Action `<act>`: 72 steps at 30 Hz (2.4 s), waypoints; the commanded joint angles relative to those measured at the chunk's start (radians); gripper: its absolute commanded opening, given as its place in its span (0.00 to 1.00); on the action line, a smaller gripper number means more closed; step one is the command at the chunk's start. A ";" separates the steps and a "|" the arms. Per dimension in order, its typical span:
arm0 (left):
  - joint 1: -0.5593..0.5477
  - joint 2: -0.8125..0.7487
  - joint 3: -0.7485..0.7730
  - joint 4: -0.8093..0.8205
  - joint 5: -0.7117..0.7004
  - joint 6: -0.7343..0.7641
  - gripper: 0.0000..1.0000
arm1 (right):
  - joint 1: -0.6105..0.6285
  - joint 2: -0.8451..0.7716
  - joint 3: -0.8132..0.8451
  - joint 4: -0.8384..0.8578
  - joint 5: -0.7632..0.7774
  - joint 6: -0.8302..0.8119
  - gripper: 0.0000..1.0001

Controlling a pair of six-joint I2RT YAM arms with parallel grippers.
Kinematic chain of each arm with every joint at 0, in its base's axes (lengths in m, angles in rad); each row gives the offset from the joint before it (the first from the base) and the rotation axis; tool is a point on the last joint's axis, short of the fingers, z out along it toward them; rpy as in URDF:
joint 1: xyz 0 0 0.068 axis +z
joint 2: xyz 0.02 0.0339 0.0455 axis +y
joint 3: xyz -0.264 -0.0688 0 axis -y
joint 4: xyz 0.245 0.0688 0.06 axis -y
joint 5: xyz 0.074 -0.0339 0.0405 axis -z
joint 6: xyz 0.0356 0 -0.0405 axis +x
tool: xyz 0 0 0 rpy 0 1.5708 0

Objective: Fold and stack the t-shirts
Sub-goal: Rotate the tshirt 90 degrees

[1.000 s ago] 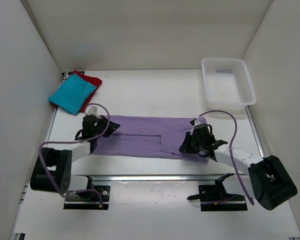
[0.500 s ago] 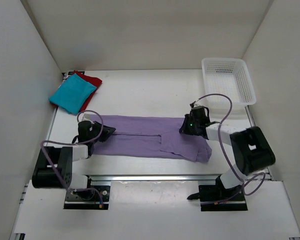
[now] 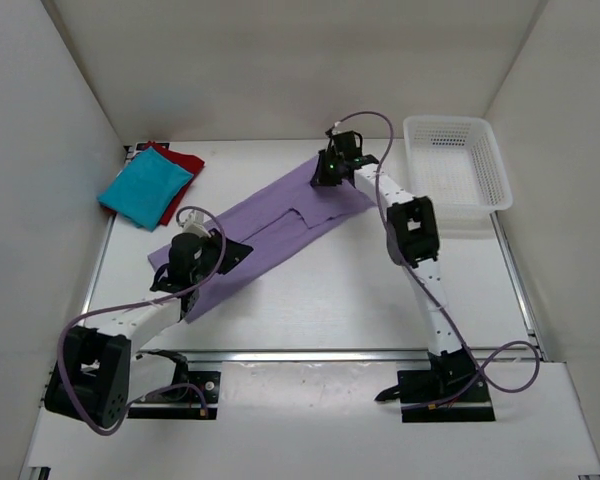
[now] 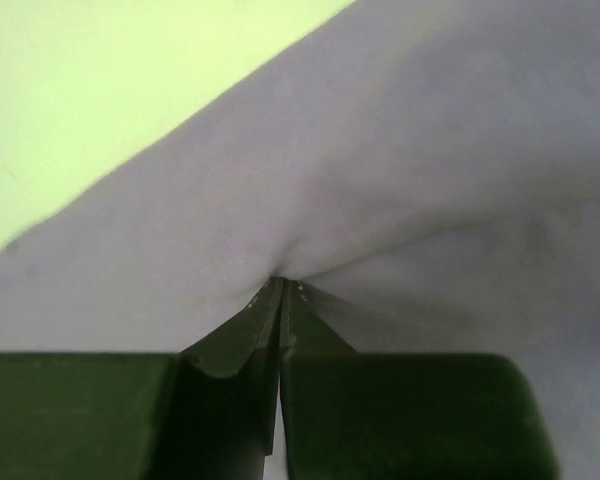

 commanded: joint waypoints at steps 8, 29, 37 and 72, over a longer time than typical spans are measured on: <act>-0.127 -0.039 0.050 -0.170 0.010 0.172 0.24 | -0.022 -0.259 0.021 -0.145 -0.042 -0.085 0.03; -0.021 -0.194 0.089 -0.361 0.108 0.264 0.23 | 0.373 -0.742 -1.172 0.657 0.007 0.266 0.44; 0.001 -0.197 0.076 -0.347 0.119 0.255 0.23 | 0.392 -0.518 -1.086 0.686 0.010 0.396 0.38; -0.101 -0.102 0.107 -0.336 0.047 0.264 0.26 | 0.311 -0.507 -1.114 0.706 0.010 0.422 0.40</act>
